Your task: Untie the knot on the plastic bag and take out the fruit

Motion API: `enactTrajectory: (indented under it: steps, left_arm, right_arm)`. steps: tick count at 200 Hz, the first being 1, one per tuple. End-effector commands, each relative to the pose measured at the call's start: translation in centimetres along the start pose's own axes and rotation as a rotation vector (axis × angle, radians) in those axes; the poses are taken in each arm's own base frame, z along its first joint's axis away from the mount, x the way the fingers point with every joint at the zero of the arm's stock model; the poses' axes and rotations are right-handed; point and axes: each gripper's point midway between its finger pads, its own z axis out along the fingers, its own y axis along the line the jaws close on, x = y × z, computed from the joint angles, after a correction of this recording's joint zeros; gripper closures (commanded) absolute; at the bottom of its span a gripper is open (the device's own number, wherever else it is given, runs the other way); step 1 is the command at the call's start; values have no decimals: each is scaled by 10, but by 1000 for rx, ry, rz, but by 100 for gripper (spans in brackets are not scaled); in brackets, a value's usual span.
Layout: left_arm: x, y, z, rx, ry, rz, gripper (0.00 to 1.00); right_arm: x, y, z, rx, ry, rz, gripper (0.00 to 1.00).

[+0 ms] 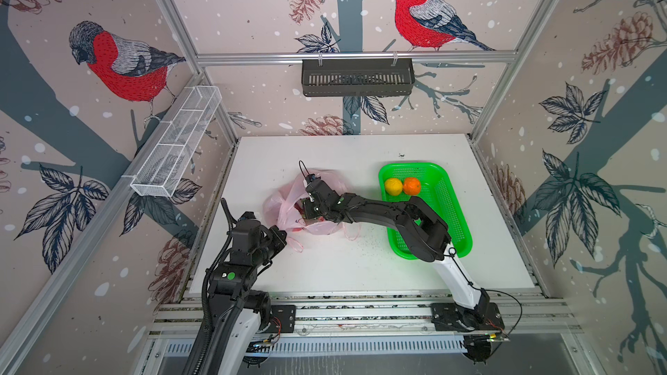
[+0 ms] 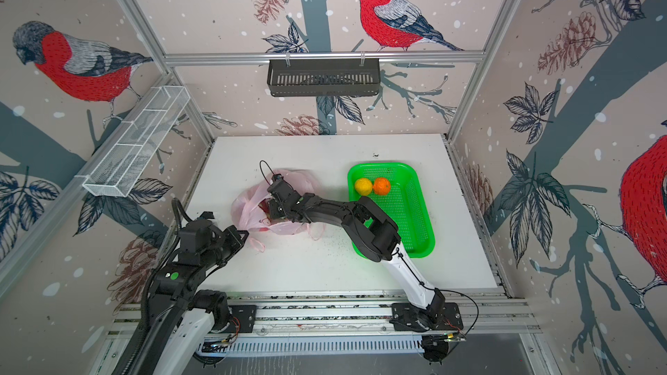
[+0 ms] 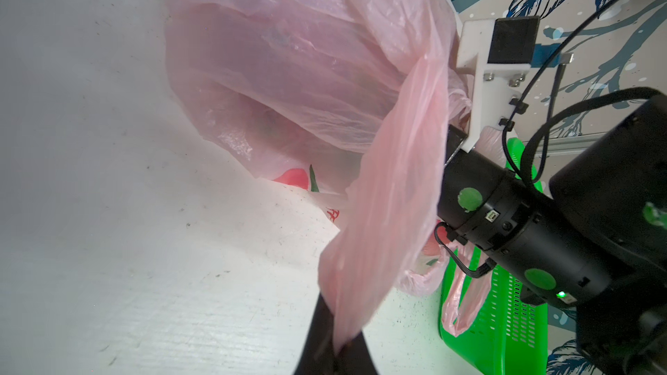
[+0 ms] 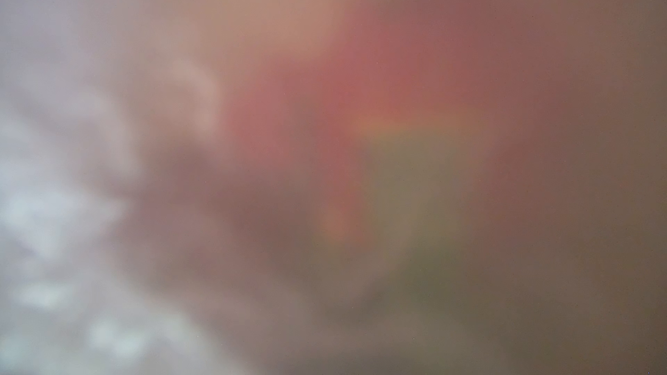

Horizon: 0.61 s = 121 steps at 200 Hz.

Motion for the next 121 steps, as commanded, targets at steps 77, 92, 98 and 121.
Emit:
enactTrajectory:
  steps: [77, 92, 98, 121]
  left_arm:
    - [-15, -6, 19, 53, -64, -6, 100]
    - [-15, -5, 21, 55, -64, -12, 100]
    - [-15, -5, 22, 56, -65, -12, 100]
    - [-16, -5, 24, 57, -69, -13, 100]
  right_arm:
    - [-30, 17, -49, 0, -42, -89, 95]
    - [-30, 18, -54, -3, -38, -95, 95]
    - [-31, 18, -57, -4, -39, -97, 95]
    - [-30, 18, -67, -4, -34, -101, 96]
